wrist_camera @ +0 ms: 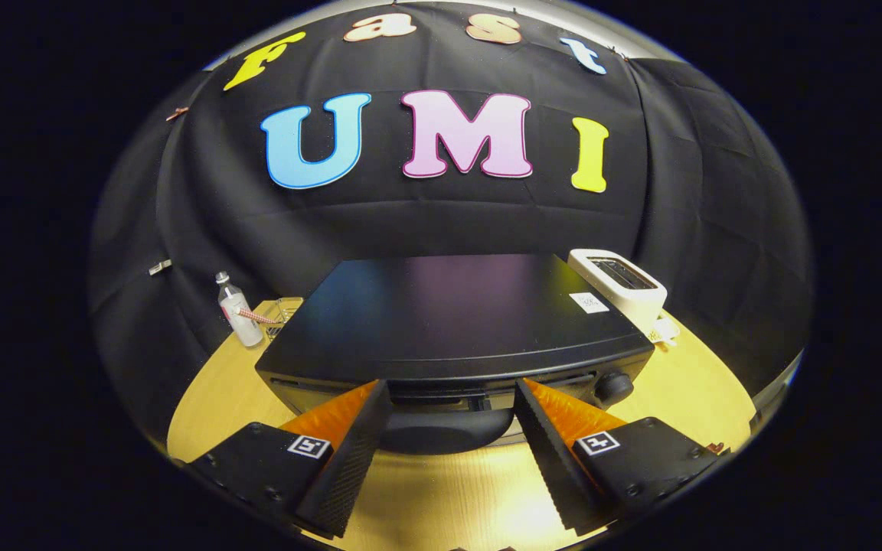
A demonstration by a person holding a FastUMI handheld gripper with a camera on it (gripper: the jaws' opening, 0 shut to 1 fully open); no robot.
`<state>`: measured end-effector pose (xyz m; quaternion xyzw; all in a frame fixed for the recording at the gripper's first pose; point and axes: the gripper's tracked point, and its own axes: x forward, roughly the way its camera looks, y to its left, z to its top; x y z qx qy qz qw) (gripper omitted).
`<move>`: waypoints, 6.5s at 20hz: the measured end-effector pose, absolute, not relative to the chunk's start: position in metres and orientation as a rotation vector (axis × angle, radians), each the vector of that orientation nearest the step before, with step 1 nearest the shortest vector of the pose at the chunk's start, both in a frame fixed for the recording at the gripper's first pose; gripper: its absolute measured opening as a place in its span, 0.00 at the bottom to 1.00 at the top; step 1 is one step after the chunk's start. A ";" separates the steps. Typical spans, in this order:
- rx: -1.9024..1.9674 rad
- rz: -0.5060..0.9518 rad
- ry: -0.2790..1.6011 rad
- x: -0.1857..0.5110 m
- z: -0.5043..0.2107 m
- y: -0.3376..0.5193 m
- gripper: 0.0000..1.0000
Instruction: Open the toaster oven, put the food inside, and close the toaster oven door.
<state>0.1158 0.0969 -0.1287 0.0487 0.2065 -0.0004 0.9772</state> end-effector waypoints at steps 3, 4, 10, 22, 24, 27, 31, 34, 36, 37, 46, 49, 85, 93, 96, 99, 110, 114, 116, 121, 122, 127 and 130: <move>0.145 0.006 0.434 0.103 -0.134 0.097 1.00; 0.158 0.011 0.443 0.098 -0.136 0.097 1.00; 0.178 0.032 0.472 0.067 -0.150 0.097 0.99; 0.045 0.107 0.500 0.011 -0.193 0.095 0.97; -0.003 0.124 0.482 0.008 -0.200 0.092 0.97; -0.061 0.151 0.498 0.000 -0.216 0.091 0.97; -0.009 0.190 0.626 -0.016 -0.250 0.087 0.98; -0.013 0.202 0.663 -0.013 -0.248 0.073 0.98; -0.028 0.253 0.629 -0.015 -0.230 0.066 0.98; -0.032 0.286 0.608 -0.016 -0.217 0.064 0.98; 0.060 0.353 0.429 0.025 -0.106 -0.032 0.98; 0.109 0.320 0.448 0.036 -0.100 -0.077 0.97; 0.671 0.329 1.048 -0.021 -0.266 -0.180 0.18; 0.687 0.341 1.000 -0.013 -0.214 -0.178 0.15; 0.725 0.360 0.996 -0.008 -0.192 -0.166 0.15; 0.719 0.382 0.969 -0.004 -0.177 -0.141 0.15; 0.798 0.376 0.900 -0.026 -0.159 -0.010 0.15; 0.797 0.355 0.833 -0.012 -0.158 0.031 0.15; 0.824 0.337 0.789 0.003 -0.157 0.049 0.15; 0.884 0.261 0.654 0.045 -0.168 0.082 0.15; 0.908 0.244 0.642 0.051 -0.171 0.088 0.14; 0.946 0.211 0.568 0.076 -0.185 0.107 0.15; 1.020 0.181 0.445 0.093 -0.176 0.115 0.15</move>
